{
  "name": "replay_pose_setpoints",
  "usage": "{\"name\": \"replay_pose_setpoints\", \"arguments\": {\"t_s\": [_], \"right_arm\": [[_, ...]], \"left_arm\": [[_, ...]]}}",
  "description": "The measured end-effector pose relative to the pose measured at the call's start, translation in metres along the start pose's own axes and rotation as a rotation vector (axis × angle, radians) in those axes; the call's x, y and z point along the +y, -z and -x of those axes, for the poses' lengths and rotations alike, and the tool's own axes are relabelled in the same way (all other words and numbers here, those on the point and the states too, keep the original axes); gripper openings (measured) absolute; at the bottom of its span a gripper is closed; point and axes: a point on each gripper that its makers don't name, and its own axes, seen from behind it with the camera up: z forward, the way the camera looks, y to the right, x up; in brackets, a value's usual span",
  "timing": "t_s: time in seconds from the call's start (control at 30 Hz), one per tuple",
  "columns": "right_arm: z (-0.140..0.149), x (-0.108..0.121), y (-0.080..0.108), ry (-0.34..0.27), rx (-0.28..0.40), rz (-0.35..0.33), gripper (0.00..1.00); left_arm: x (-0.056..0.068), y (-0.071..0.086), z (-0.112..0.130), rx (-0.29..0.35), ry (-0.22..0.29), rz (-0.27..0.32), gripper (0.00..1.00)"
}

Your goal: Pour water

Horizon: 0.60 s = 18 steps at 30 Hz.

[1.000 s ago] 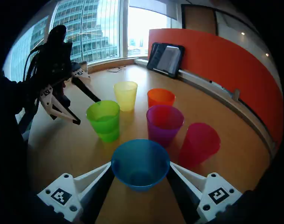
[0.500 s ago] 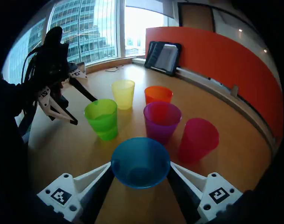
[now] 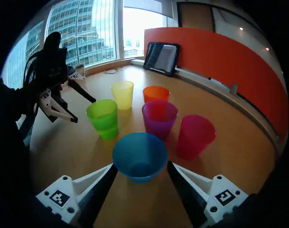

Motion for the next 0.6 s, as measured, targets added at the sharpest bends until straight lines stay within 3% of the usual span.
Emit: {"name": "replay_pose_setpoints", "arguments": {"t_s": [0.6], "right_arm": [[0.019, 0.020, 0.057, -0.063, 0.065, 0.132, 1.00]], "left_arm": [[-0.018, 0.040, -0.008, 0.094, 0.026, -0.136, 0.98]]}}
